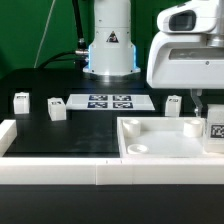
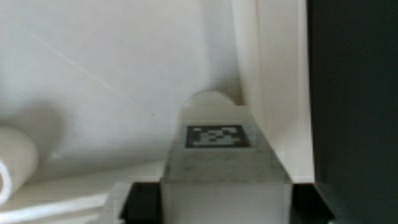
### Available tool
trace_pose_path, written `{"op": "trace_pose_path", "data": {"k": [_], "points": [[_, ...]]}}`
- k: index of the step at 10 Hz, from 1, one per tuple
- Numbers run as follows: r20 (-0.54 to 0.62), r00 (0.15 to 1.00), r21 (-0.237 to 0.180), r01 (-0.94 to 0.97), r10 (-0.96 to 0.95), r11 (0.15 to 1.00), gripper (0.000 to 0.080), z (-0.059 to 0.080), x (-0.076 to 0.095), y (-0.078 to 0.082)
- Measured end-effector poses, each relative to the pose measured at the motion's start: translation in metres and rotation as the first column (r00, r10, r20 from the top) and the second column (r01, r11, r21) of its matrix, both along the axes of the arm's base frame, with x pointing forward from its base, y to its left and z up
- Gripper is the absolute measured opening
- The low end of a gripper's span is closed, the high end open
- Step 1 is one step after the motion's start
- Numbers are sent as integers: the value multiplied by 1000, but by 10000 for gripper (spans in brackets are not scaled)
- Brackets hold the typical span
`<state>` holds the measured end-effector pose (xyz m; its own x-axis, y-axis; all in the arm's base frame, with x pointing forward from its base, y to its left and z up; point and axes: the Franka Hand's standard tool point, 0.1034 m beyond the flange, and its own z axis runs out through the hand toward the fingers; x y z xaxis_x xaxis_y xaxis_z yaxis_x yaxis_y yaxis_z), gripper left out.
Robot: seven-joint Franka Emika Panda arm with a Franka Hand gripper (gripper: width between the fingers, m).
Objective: Assemble one leg
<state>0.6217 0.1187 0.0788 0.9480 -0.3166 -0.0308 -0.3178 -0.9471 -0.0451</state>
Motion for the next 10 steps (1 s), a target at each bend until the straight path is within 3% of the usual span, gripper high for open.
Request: {"op": "trace_pose_path", "data": {"k": [3,4,7,10], "points": [[-15,965,9,262,-262,965,291,0,0,0],[-18,909,18,416,-415,909,291,-1,2,-1],[-45,684,35,729,-728,683,292,-1,2,-1],[-69,429,31,904,-901,427,292,-1,2,2]]}}
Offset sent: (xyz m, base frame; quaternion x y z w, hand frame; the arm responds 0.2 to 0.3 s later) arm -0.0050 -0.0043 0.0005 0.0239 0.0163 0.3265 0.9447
